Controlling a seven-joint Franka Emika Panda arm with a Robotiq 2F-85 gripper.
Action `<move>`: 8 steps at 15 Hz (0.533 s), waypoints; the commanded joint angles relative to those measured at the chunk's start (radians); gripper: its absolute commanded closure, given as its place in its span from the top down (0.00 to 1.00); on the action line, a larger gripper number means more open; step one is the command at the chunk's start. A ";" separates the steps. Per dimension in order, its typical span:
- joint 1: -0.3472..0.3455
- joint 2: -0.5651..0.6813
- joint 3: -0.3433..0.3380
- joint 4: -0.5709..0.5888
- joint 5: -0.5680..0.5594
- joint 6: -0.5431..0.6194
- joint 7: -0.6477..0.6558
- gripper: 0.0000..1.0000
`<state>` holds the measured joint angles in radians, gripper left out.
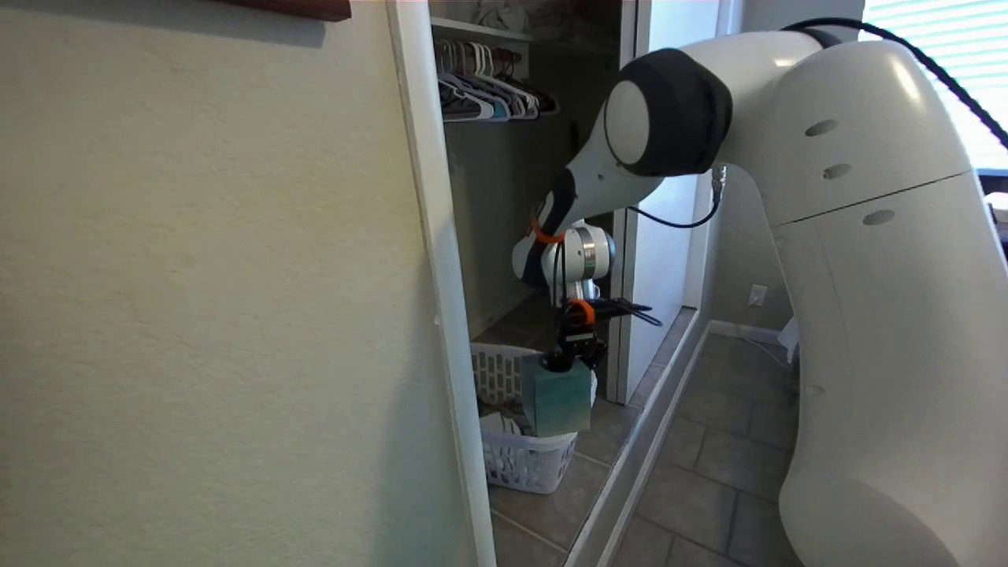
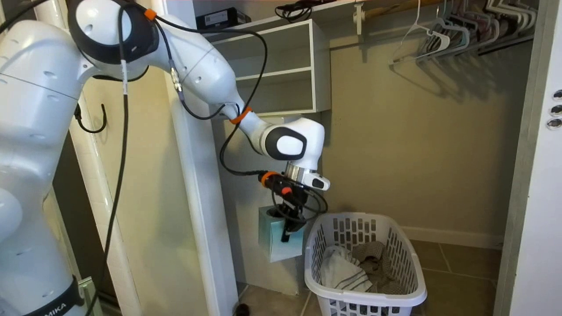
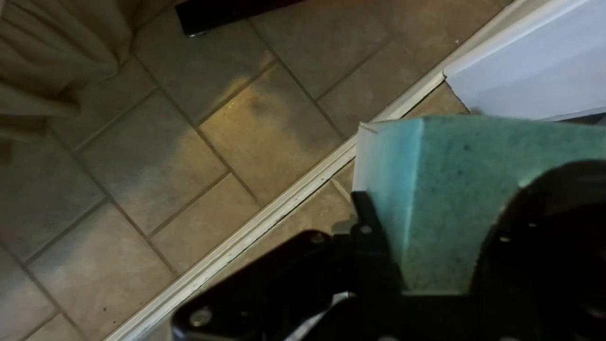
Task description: Put the tissue box on the bottom shelf in the cupboard
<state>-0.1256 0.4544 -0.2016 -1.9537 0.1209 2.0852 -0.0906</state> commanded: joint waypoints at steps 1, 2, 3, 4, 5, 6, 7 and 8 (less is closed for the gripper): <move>0.005 -0.083 0.002 0.093 -0.139 -0.145 0.057 0.00; 0.009 -0.097 0.004 0.130 -0.174 -0.183 0.068 0.00; 0.012 -0.111 0.008 0.167 -0.201 -0.219 0.075 0.00; 0.016 -0.121 0.011 0.202 -0.227 -0.251 0.084 0.00; 0.020 -0.137 0.017 0.234 -0.251 -0.277 0.088 0.00; 0.025 -0.154 0.023 0.260 -0.272 -0.290 0.092 0.00; 0.035 -0.172 0.031 0.282 -0.295 -0.298 0.098 0.00; 0.040 -0.193 0.041 0.289 -0.312 -0.283 0.092 0.00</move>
<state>-0.1053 0.3063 -0.1839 -1.7155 -0.1227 1.8336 -0.0215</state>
